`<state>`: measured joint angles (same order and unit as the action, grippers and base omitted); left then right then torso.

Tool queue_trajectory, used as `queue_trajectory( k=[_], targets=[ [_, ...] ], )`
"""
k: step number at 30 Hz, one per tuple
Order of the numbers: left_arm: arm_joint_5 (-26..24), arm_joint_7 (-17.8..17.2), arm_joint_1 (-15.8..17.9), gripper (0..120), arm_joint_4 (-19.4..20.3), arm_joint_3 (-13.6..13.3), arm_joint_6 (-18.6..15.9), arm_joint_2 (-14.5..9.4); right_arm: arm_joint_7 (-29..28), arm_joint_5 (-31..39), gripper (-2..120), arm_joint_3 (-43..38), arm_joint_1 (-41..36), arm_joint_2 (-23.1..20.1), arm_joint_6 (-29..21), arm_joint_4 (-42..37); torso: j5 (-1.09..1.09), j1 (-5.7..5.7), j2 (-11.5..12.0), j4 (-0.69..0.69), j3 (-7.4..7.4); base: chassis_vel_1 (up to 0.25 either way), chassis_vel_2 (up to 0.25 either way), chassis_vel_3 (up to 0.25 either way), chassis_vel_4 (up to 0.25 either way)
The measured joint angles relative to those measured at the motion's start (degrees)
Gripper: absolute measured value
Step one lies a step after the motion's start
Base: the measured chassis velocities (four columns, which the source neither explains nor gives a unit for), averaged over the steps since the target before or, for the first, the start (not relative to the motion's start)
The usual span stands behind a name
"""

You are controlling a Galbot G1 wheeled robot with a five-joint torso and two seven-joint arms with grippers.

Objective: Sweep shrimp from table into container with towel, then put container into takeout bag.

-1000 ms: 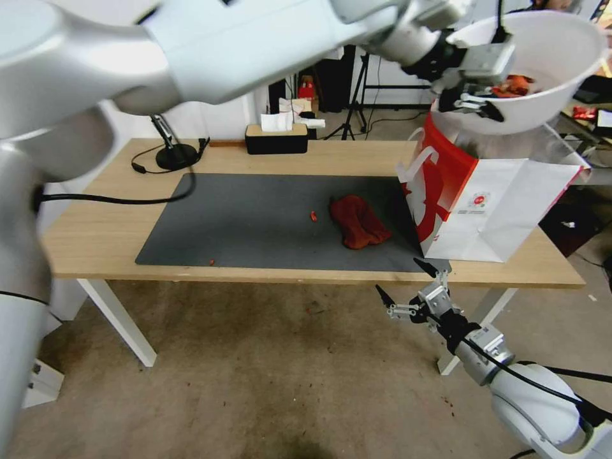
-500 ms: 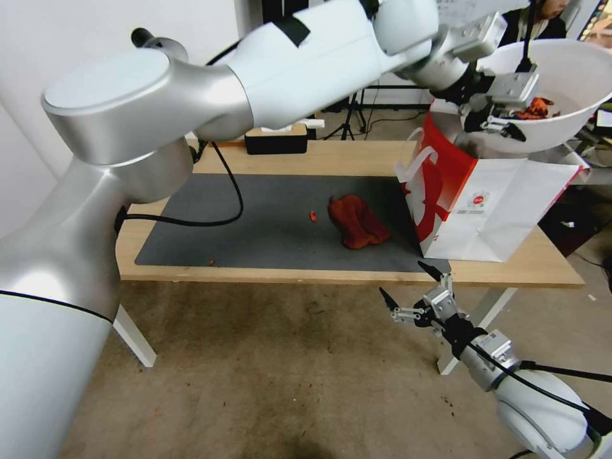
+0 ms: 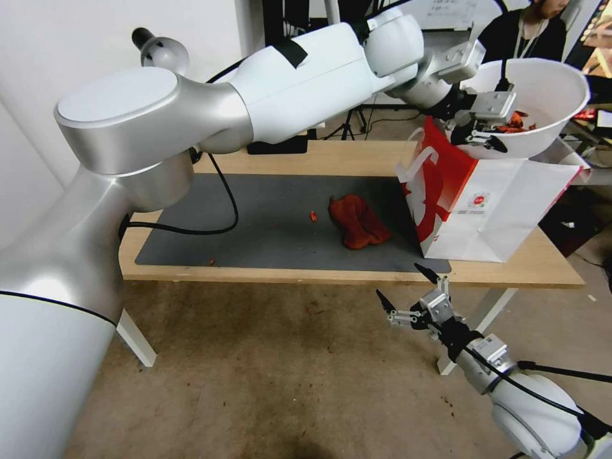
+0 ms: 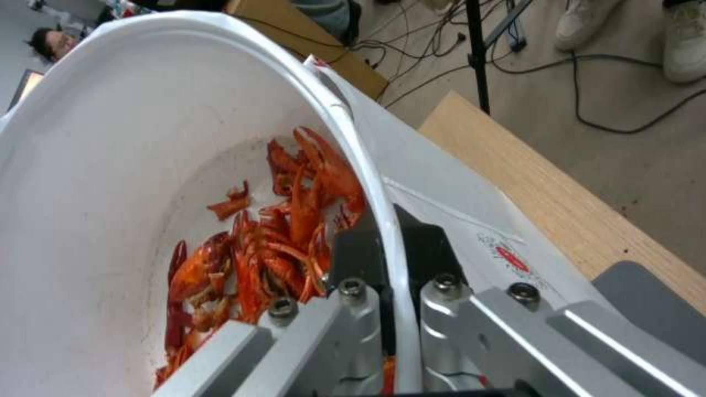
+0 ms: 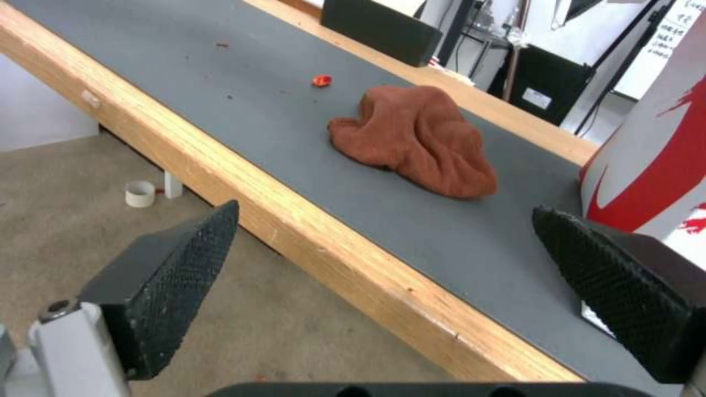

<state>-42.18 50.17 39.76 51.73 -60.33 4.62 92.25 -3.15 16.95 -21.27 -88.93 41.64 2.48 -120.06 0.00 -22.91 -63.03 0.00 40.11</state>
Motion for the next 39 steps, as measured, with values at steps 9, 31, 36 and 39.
queue_trajectory(
  k=[9,31,36,39],
  targets=[
    [-1.4,-2.0,0.1,27,0.0,-1.6,-0.7,-0.1,0.2,-0.6,100,0.0,-0.7,0.6,0.8,-0.2,0.0,0.0,0.0,0.01,0.0,0.0,0.0,0.0,0.0],
    [-0.8,-7.3,0.6,100,2.8,9.5,-2.2,-10.4,-0.6,3.6,100,-3.8,-2.4,0.4,0.8,-0.9,-0.02,0.0,0.0,0.03,-0.01,0.0,0.0,0.0,0.0],
    [-0.6,-10.4,-3.1,100,4.2,13.1,-2.1,-17.1,-1.7,5.6,100,-4.8,-2.2,0.9,-0.1,-1.0,-0.03,-0.01,0.0,0.0,0.0,0.0,0.0,0.0,0.0],
    [-3.1,-15.1,-6.7,100,8.7,14.8,-2.3,-24.9,-2.4,6.8,100,-5.1,-1.1,1.5,-1.1,-0.9,-0.04,-0.02,0.0,0.03,0.01,0.0,0.0,0.0,0.0]
  ],
)
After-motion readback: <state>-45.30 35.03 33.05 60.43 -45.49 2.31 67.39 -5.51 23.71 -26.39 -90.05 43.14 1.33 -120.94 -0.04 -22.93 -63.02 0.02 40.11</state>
